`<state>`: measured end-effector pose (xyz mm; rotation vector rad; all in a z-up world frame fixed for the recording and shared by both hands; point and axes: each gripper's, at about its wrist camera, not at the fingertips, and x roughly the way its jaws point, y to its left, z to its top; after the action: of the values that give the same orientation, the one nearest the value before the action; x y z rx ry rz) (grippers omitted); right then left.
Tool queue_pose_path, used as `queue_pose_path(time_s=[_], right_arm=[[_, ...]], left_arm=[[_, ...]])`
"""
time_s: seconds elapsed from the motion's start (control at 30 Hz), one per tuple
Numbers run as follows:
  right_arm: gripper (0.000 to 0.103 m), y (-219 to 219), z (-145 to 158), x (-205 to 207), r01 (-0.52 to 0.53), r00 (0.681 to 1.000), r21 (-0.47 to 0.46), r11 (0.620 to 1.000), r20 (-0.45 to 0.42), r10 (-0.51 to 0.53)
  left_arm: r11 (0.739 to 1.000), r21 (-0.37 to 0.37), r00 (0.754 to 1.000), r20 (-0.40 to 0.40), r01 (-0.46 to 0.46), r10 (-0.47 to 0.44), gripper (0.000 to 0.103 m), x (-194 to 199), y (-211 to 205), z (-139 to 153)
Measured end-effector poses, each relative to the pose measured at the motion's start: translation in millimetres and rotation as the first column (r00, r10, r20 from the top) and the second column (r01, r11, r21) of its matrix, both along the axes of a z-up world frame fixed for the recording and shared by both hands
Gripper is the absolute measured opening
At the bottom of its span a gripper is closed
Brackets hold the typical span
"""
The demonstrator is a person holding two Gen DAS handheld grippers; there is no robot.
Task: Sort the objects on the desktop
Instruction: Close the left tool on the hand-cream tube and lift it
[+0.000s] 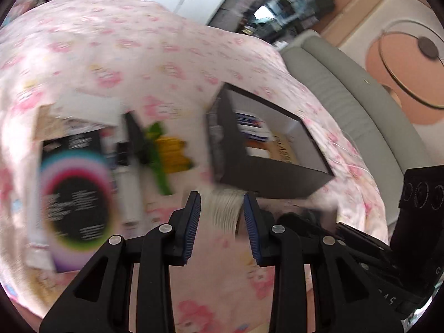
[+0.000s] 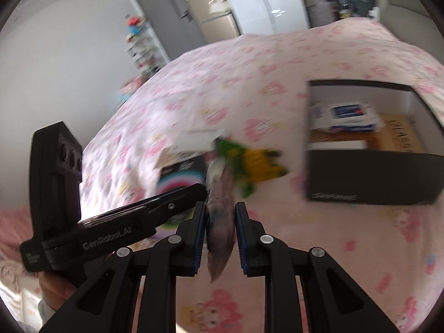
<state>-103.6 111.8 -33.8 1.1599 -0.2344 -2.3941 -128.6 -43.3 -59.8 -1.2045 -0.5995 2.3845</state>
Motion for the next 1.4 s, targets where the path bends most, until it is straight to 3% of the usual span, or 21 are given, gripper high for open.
queue_pose_path(time_s=[0.13,0.33,0.43,0.73,0.83,0.9,1.13,1.4], right_arm=[[0.018,33.1,0.6,-6.6,0.056,0.998,-0.010,0.998,-0.014,-0.056],[0.018,60.0,-53.4,-22.0,0.097,0.991,0.009,0.995,0.093,-0.097],[0.017,78.7,-74.1,-23.8,0.122,0.982,-0.029,0.992,0.145,-0.117],[0.023,122.1,-92.3,-17.6,0.205,0.957,-0.089,0.975,0.225,-0.181],[0.024,131.7,-96.7,-14.8,0.217,0.950,-0.097,0.971,0.251,-0.187],[0.026,136.9,-99.2,-12.6,0.228,0.945,-0.077,0.971,0.257,-0.202],[0.027,156.4,-115.0,-6.1,0.292,0.920,-0.037,0.956,0.285,-0.270],[0.028,169.7,-137.1,-6.7,0.316,0.892,-0.020,0.949,0.347,-0.290]], left_arm=[[0.996,-0.079,0.999,-0.010,0.042,-0.043,0.031,-20.0,40.9,0.7],[0.993,-0.116,0.994,0.107,0.005,0.007,0.031,-24.8,47.9,-40.9],[0.990,-0.140,0.988,0.153,0.030,-0.008,0.031,-14.4,47.4,-59.9],[0.997,-0.072,0.968,0.251,0.036,-0.017,0.031,6.2,62.8,-98.3],[0.993,-0.101,0.967,0.251,0.063,-0.036,0.031,10.7,75.1,-101.5],[0.991,-0.114,0.966,0.256,0.072,-0.041,0.031,13.1,80.3,-103.4],[1.000,-0.030,0.952,0.307,0.003,0.006,0.031,10.1,73.2,-121.9],[0.999,0.010,0.949,0.314,-0.030,0.026,0.047,7.4,72.6,-129.3]])
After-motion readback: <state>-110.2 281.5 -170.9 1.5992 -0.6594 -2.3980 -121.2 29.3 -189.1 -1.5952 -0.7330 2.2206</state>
